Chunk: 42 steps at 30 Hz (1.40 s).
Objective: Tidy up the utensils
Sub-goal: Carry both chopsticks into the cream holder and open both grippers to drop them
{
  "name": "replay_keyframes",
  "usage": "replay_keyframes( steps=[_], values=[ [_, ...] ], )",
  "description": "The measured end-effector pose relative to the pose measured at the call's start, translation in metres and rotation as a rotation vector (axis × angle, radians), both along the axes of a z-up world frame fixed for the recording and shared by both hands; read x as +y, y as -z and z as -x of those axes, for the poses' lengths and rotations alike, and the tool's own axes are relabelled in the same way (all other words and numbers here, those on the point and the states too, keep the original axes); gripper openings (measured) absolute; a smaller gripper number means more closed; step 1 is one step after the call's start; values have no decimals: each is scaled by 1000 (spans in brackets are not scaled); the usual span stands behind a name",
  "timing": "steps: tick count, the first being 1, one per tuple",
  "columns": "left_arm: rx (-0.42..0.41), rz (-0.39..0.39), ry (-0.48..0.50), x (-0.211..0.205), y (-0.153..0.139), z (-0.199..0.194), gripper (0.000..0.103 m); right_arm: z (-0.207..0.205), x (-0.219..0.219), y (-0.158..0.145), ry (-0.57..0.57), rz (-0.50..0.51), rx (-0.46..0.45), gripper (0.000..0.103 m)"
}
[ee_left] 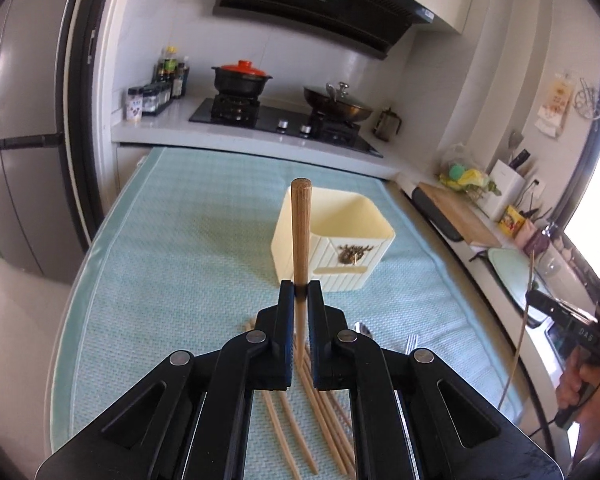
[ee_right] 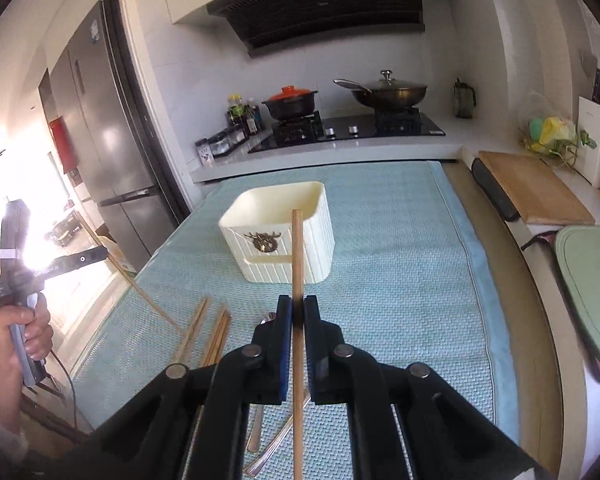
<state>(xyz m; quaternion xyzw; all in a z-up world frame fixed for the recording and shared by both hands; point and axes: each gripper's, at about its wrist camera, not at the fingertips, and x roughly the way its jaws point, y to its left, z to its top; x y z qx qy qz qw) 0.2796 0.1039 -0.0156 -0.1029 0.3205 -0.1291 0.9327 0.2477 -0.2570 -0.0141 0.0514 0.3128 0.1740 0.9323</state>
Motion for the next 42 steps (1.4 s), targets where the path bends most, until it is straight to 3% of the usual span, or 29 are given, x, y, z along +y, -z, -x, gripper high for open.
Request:
replay_keyframes(
  steps=[8, 13, 18, 24, 29, 34, 42],
  values=[
    [-29, -2, 26, -6, -7, 8, 4, 28, -2, -23, 2, -111, -248, 6],
    [-26, 36, 44, -8, -22, -8, 4, 9, 6, -29, 13, -118, -260, 6],
    [-56, 51, 61, -14, -57, -41, 4, -36, 27, -49, 13, -124, -273, 6],
    [-108, 33, 47, -29, -101, -106, 4, -112, 62, -91, 20, -112, -378, 6],
    [-48, -6, 36, -48, -87, -174, 4, -177, 86, -101, 75, -69, -474, 6],
    [65, -44, 44, -66, -40, -220, 4, -235, 99, -60, 93, -13, -397, 6],
    [210, -119, 87, -95, 24, -246, 5, -280, 97, 28, 69, -2, -110, 6]
  ],
)
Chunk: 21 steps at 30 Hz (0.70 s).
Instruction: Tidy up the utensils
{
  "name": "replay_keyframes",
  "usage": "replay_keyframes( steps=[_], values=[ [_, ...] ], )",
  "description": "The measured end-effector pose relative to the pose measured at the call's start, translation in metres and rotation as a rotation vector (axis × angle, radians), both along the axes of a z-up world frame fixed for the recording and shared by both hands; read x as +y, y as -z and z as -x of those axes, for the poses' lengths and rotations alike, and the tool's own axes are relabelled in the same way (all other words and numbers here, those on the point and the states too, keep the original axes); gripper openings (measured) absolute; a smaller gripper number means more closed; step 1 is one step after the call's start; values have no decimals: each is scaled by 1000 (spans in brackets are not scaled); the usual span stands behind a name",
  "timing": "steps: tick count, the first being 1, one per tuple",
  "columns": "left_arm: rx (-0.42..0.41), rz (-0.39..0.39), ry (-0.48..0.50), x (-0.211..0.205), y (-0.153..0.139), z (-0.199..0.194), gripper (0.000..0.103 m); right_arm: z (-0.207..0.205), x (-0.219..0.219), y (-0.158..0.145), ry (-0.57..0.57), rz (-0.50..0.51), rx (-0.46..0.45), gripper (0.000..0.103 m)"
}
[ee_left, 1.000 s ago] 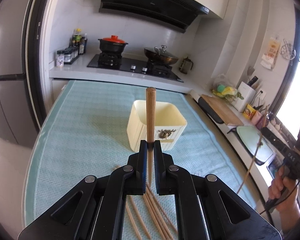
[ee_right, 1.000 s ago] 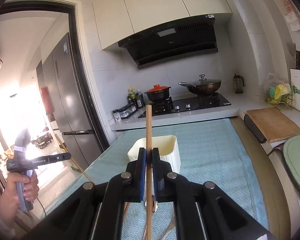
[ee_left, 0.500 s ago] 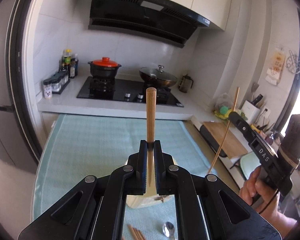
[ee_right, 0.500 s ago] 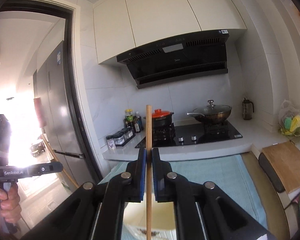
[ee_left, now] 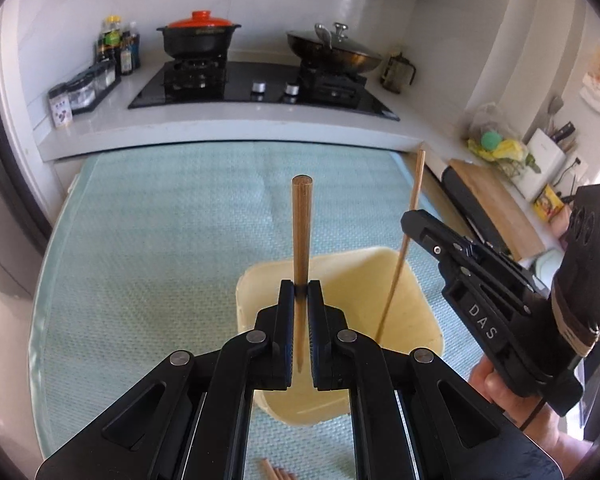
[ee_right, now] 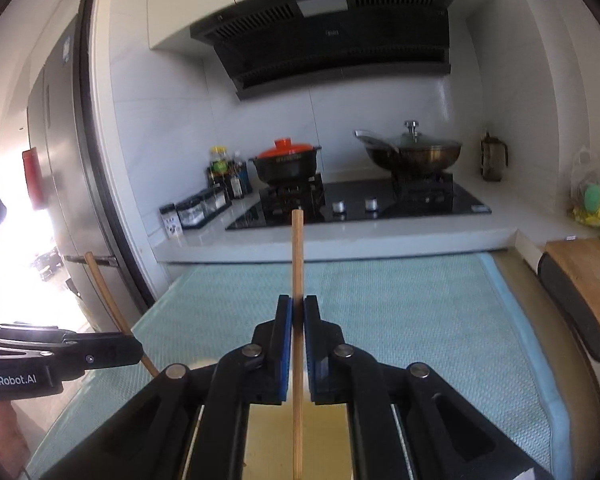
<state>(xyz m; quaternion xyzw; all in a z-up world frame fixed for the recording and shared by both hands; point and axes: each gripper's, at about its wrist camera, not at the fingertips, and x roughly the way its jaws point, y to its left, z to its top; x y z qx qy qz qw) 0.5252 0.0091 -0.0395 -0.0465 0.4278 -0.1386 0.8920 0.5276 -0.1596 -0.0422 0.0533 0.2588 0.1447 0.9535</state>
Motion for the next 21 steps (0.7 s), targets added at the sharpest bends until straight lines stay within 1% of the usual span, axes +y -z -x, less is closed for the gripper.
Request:
replay_keyframes(
  steps=[4, 5, 6, 7, 8, 9, 10, 11, 12, 13, 14, 16, 17, 18, 20, 21],
  values=[
    [24, -37, 0, -11, 10, -8, 6, -15, 1, 19, -16, 7, 146, 7],
    [28, -41, -5, -12, 10, -9, 10, -18, 0, 20, -13, 4, 176, 7],
    [29, -40, -9, -13, 8, -10, 22, -18, -1, 22, -8, 2, 197, 7],
    [20, -34, -18, -11, 5, -8, 40, -16, -4, 22, -3, 1, 210, 7],
    [-1, -24, -32, -9, 0, -5, 50, -15, -7, 20, 0, -2, 221, 12],
    [-33, -13, -51, -5, -7, 2, 68, -13, -10, 17, 3, -7, 223, 25],
    [-67, -2, -72, 0, -14, 10, 80, -6, -14, 12, 6, -14, 213, 34],
    [-101, 9, -88, 5, -21, 21, 83, 2, -18, 5, 11, -17, 193, 55],
    [-128, 13, -98, 9, -28, 30, 89, 10, -20, 1, 13, -15, 171, 62],
    [-157, 8, -108, 13, -34, 42, 94, 21, -24, -6, 11, -4, 153, 62],
    [-198, -3, -129, 17, -39, 56, 95, 33, -26, -12, 3, 12, 140, 62],
    [-286, -30, -194, 25, -45, 91, 101, 59, -32, -21, -6, 52, 122, 65],
    [-314, -37, -211, 29, -46, 108, 101, 75, -35, -24, -4, 78, 116, 74],
    [-330, -40, -216, 33, -44, 124, 101, 90, -38, -27, 3, 105, 110, 83],
    [-334, -46, -222, 39, -36, 156, 101, 127, -44, -27, 36, 172, 86, 86],
    [-318, -59, -221, 42, -30, 169, 102, 146, -47, -27, 58, 201, 68, 86]
  ],
)
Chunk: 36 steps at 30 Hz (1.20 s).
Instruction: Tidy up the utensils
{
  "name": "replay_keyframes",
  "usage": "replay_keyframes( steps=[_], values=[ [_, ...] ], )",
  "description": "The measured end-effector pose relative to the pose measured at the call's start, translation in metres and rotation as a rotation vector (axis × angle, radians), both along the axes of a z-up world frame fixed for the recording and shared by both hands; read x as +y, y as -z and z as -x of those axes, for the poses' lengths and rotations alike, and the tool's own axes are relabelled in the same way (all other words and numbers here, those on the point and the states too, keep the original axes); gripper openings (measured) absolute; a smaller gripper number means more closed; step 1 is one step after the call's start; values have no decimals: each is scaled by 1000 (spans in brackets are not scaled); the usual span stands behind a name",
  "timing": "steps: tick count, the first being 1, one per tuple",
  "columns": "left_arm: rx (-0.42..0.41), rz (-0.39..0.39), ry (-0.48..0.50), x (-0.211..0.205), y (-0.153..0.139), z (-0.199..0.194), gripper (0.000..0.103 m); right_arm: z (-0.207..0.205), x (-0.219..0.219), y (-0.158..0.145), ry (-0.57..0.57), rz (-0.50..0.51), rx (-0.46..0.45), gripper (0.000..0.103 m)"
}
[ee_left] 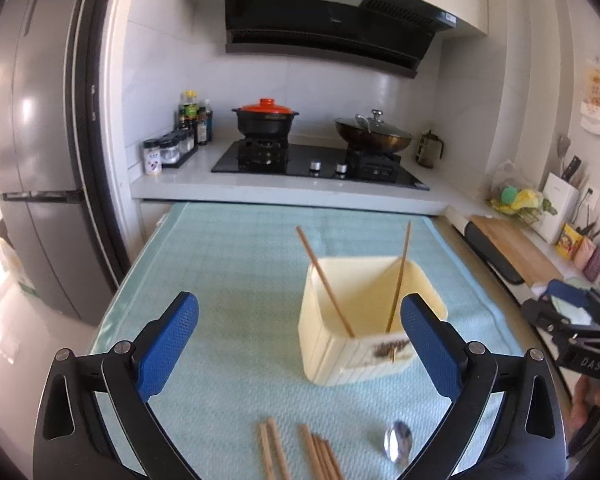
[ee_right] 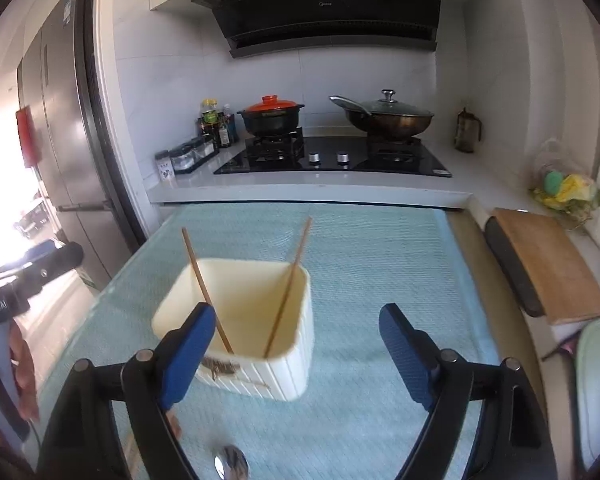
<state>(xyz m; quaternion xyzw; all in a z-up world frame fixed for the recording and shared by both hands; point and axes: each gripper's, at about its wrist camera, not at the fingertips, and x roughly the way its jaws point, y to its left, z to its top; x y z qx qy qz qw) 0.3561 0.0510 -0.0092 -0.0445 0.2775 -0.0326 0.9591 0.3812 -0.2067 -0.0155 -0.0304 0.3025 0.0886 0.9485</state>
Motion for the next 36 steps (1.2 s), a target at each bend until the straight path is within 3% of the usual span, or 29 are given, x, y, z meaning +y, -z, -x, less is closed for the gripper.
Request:
replay_keyframes(
  steps=[4, 8, 13, 26, 32, 36],
  values=[
    [82, -94, -13, -3, 31, 52, 103, 72, -11, 7, 62, 64, -74, 87],
    [81, -261, -122, -19, 59, 100, 103, 123, -16, 19, 118, 115, -92, 87],
    [69, -343, -155, -37, 74, 141, 103, 158, -20, 27, 156, 131, -94, 87],
    [128, -206, -127, -32, 81, 177, 103, 209, -22, 32, 209, 159, -111, 87],
    [110, -271, -210, -16, 91, 193, 102, 227, -28, 42, 234, 122, -133, 87],
    [183, -201, -191, -1, 112, 189, 102, 245, -38, 60, 219, 54, -161, 87]
  ],
)
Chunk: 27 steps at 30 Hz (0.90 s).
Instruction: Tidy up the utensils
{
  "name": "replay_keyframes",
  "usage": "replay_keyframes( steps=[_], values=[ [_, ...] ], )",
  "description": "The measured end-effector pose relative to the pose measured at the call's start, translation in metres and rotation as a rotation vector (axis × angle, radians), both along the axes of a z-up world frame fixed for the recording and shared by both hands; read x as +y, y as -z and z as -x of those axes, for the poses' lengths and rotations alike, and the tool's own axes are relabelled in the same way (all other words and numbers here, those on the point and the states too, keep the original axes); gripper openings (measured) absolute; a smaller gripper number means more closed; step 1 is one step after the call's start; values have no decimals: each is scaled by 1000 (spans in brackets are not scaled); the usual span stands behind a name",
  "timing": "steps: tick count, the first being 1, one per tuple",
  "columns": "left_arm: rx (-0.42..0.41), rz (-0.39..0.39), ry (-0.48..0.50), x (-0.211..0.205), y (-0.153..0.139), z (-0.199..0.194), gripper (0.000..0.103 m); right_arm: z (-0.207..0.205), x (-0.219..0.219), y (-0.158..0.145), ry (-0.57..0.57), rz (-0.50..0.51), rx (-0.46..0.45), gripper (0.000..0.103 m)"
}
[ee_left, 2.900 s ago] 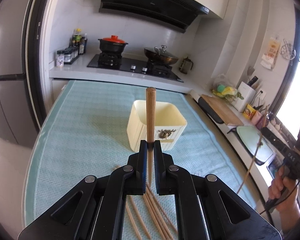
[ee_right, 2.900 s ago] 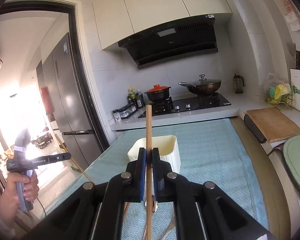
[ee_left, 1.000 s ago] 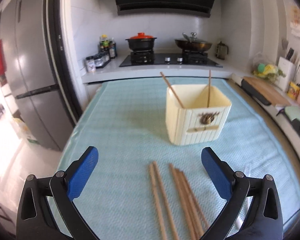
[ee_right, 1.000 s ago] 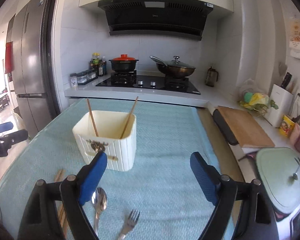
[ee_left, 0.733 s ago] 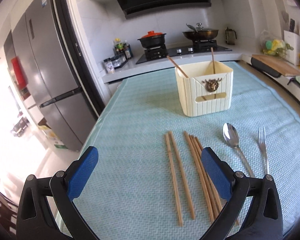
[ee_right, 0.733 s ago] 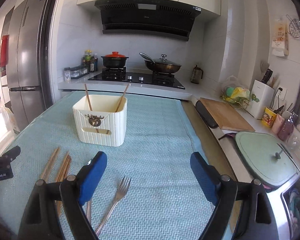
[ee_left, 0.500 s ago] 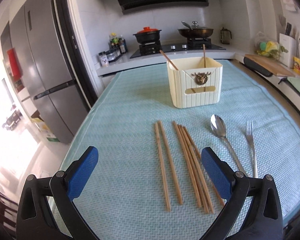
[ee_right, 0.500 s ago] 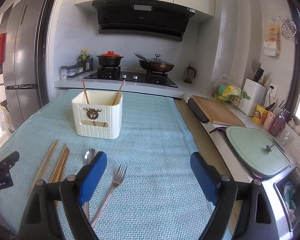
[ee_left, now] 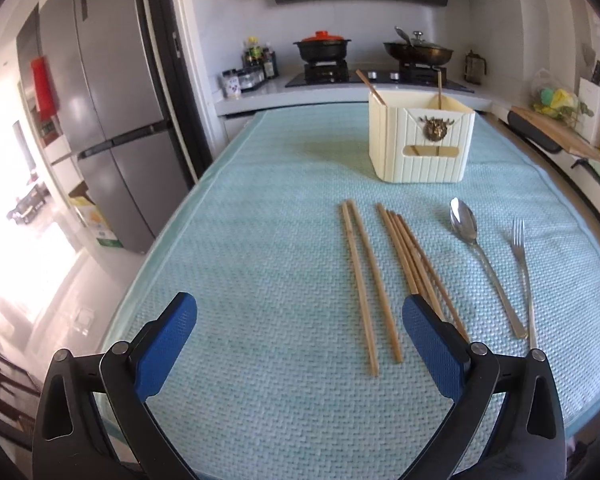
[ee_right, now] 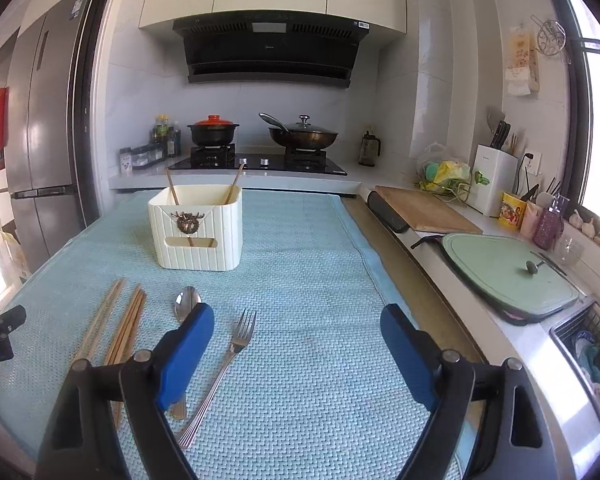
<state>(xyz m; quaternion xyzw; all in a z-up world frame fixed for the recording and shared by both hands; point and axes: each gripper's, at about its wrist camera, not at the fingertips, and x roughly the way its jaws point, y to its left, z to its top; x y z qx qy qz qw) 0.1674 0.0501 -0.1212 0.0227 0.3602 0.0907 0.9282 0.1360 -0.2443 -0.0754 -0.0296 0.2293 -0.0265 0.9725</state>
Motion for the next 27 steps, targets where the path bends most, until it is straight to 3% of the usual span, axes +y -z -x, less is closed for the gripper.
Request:
replay_keyframes(
  steps=[7, 9, 19, 27],
  values=[
    [98, 36, -10, 12, 37, -15, 102, 4, -7, 45, -24, -61, 84, 87],
    [119, 84, 0, 15, 43, -19, 102, -1, -6, 54, -22, -56, 121, 87],
    [139, 201, 41, 29, 48, -51, 102, -41, 2, 78, -98, -104, 249, 87],
    [184, 163, 52, 29, 61, -99, 102, -54, 9, 87, -105, -117, 302, 87]
  ],
)
